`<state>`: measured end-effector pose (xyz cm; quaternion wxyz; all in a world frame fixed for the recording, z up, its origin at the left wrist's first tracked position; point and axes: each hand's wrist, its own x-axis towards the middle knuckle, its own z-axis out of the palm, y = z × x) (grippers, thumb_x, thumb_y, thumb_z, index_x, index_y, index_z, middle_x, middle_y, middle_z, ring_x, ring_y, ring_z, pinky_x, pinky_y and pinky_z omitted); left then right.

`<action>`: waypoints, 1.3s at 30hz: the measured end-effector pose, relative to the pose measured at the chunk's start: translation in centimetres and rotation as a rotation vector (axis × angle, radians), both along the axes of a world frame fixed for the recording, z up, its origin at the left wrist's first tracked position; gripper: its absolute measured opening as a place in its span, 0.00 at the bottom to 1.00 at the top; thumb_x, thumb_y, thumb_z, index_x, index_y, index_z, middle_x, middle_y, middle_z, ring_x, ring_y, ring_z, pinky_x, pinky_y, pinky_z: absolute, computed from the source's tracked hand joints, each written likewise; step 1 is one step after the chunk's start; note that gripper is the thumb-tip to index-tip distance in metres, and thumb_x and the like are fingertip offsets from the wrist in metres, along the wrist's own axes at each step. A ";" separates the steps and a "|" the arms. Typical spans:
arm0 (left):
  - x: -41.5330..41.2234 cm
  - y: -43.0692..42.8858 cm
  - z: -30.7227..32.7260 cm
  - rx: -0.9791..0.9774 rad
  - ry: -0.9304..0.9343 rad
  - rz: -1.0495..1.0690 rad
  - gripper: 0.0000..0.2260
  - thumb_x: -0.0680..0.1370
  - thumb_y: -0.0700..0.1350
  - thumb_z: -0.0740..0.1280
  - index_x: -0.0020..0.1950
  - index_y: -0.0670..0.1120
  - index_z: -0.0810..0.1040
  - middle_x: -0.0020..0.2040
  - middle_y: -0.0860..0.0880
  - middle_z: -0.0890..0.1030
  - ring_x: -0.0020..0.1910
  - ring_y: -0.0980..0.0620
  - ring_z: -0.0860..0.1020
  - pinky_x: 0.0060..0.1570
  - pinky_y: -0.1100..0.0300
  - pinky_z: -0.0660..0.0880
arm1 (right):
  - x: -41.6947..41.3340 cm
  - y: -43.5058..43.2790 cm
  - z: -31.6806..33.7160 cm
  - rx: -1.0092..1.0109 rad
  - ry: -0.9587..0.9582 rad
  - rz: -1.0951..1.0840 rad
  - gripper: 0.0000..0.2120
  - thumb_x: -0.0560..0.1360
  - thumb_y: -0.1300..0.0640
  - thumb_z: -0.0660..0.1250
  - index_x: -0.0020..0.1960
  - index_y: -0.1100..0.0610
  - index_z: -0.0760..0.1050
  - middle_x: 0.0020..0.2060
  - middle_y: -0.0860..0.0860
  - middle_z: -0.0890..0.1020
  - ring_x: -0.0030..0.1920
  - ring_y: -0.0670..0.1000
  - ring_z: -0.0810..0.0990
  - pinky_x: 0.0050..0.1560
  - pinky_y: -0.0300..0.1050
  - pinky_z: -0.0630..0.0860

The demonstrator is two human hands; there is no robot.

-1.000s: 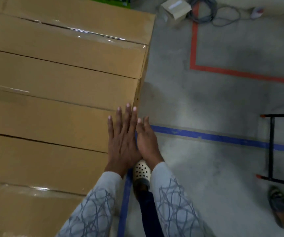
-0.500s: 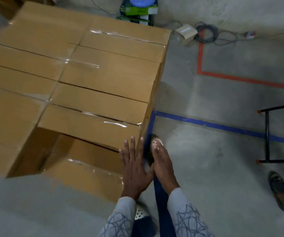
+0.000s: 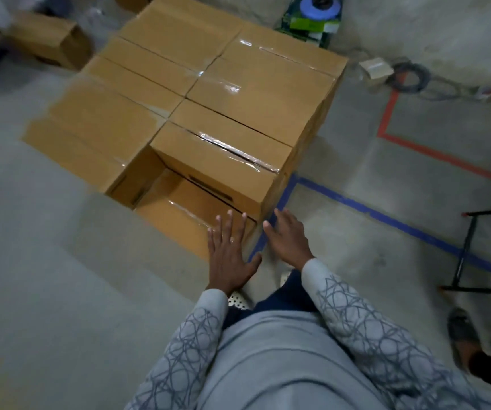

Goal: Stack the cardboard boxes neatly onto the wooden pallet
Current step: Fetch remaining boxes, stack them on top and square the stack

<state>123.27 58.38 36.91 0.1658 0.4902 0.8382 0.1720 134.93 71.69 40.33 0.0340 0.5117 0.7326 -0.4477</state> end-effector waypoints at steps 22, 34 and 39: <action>-2.5 -5.3 2.4 0.047 -0.187 0.650 0.42 0.73 0.74 0.53 0.83 0.54 0.58 0.83 0.48 0.58 0.83 0.45 0.51 0.79 0.45 0.49 | -9.6 -1.9 2.6 0.128 -0.043 0.667 0.31 0.85 0.41 0.58 0.83 0.53 0.57 0.83 0.57 0.55 0.82 0.59 0.54 0.79 0.60 0.55; -22.8 -23.4 4.6 0.064 -0.284 0.682 0.42 0.73 0.73 0.58 0.82 0.51 0.63 0.78 0.50 0.69 0.77 0.46 0.63 0.74 0.51 0.57 | -31.2 -18.8 3.4 -0.105 0.062 0.576 0.31 0.83 0.42 0.62 0.81 0.52 0.61 0.80 0.54 0.61 0.79 0.58 0.61 0.77 0.58 0.62; -31.1 -27.9 7.1 0.175 -0.540 0.802 0.28 0.79 0.59 0.71 0.77 0.53 0.72 0.67 0.53 0.78 0.67 0.54 0.73 0.68 0.56 0.68 | -39.4 -24.0 5.7 -0.171 0.098 0.660 0.30 0.83 0.40 0.62 0.81 0.48 0.61 0.79 0.53 0.64 0.78 0.56 0.64 0.77 0.60 0.65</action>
